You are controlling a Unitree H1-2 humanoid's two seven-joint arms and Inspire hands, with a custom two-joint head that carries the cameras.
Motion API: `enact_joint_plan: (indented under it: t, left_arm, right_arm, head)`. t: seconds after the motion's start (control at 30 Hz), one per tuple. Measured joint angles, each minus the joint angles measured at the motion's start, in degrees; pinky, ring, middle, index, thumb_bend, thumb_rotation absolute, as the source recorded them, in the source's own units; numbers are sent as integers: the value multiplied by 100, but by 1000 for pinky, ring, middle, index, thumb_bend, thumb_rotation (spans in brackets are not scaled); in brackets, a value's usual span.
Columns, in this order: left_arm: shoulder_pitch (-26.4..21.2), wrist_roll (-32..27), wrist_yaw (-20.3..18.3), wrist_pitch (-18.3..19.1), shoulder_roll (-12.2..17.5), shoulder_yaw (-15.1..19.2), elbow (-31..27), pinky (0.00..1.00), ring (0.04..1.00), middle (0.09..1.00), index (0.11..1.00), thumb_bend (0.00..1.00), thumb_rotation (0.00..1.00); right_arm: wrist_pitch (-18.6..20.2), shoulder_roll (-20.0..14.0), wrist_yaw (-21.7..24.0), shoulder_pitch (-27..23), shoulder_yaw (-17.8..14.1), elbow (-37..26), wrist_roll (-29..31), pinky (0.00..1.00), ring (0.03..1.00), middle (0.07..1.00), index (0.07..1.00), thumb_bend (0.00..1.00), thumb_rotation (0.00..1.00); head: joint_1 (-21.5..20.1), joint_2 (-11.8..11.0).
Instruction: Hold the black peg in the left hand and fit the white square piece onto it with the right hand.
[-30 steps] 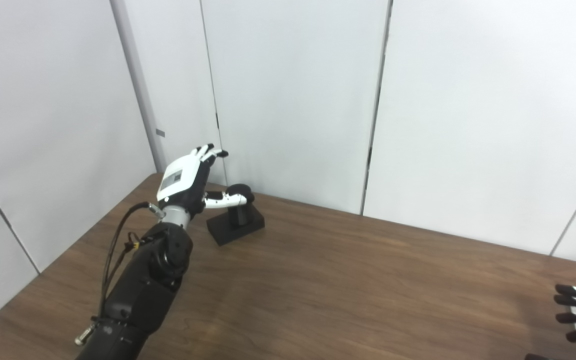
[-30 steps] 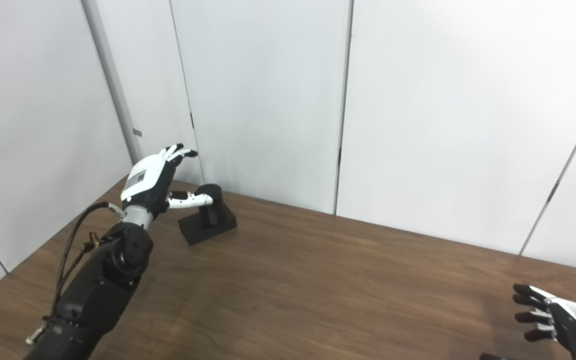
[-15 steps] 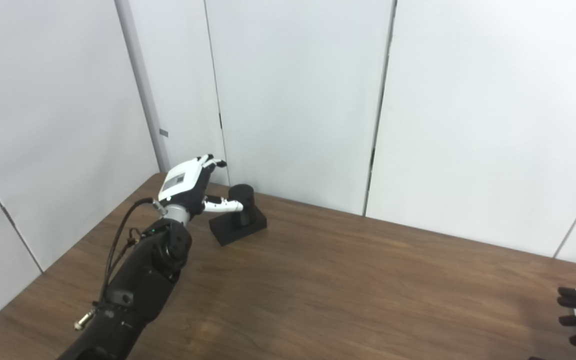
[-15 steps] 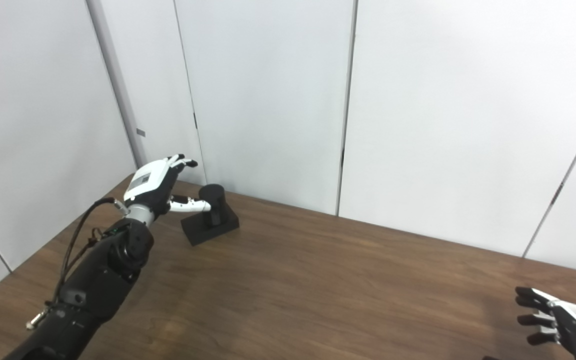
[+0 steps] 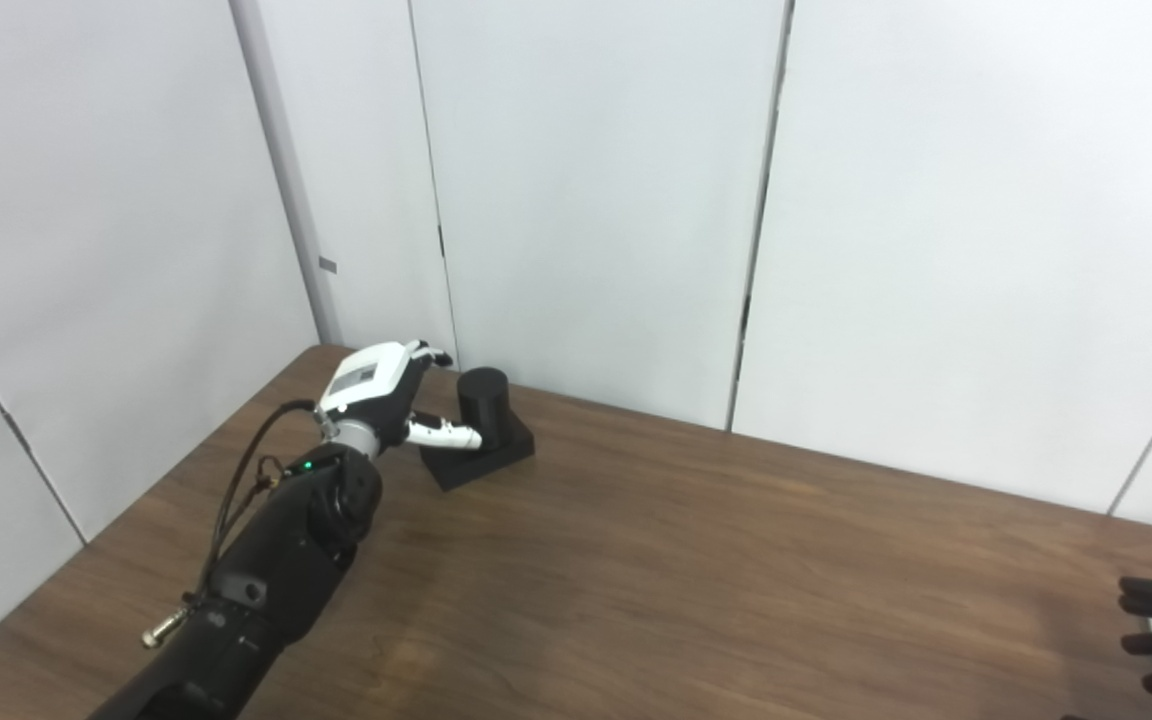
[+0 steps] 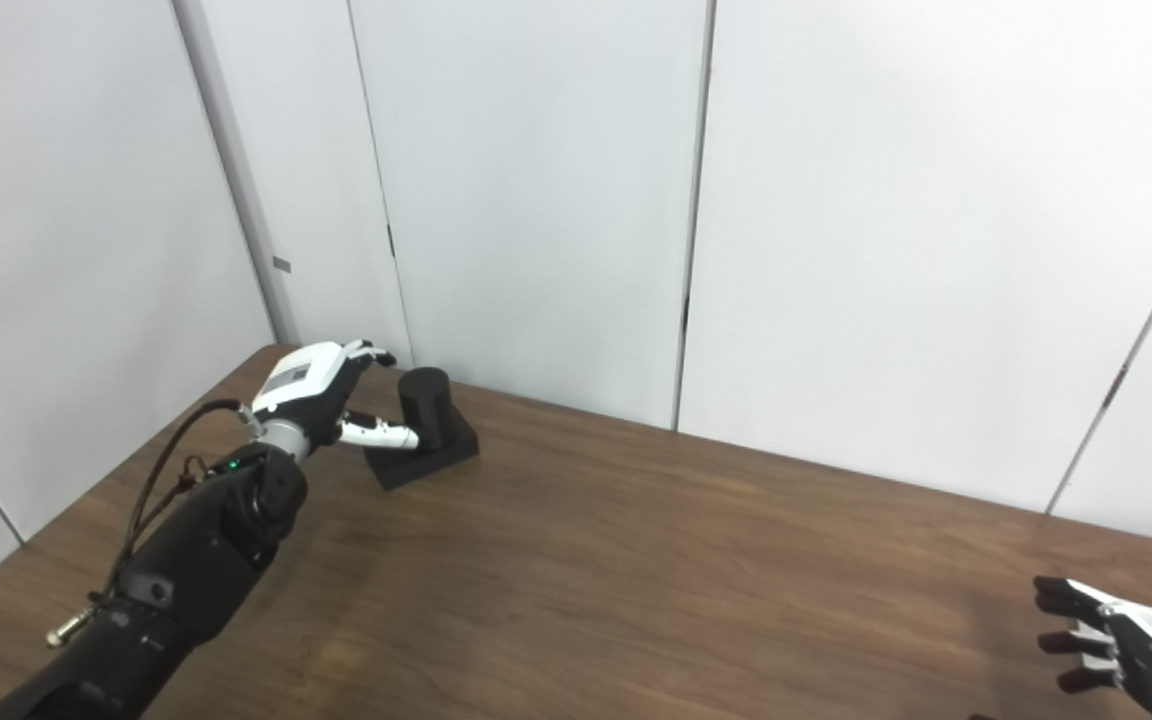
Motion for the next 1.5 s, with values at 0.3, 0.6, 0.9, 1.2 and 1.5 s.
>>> enact_joint_plan:
  t: [0.3,0.6,0.9,1.2,1.5]
  left_arm:
    - [-3,113,-211,149,58,-160,-6,813,976,952,825,1000,440]
    - [-2,119,-320,221,59,-243,115,854,990,961,843,1000,409]
    - [-26,188,-425,215,74,-502,473,796,962,950,839,1000,448]
    - [-140,185,-343,107,76,-546,795,765,938,936,828,1000,494]
    - [-369,166,-163,8,38,-566,1219,742,916,920,811,1000,461]
  right_arm:
    - [38,-1,51,41,-11,-117,94,541,670,768,767,674,0]
    - [37,-42,161,99,-16,-165,140,557,678,779,772,673,0]
    - [37,-120,182,130,-31,-214,150,553,673,778,772,672,0]
    - [38,-119,184,203,-33,-323,159,565,676,776,774,666,3]
    - [36,-118,184,215,-29,-323,152,561,676,781,775,661,0]
  head:
    - [-17,44]
    - [-35,97]
    - [-88,149]
    - [-141,167]
    - [-193,141]
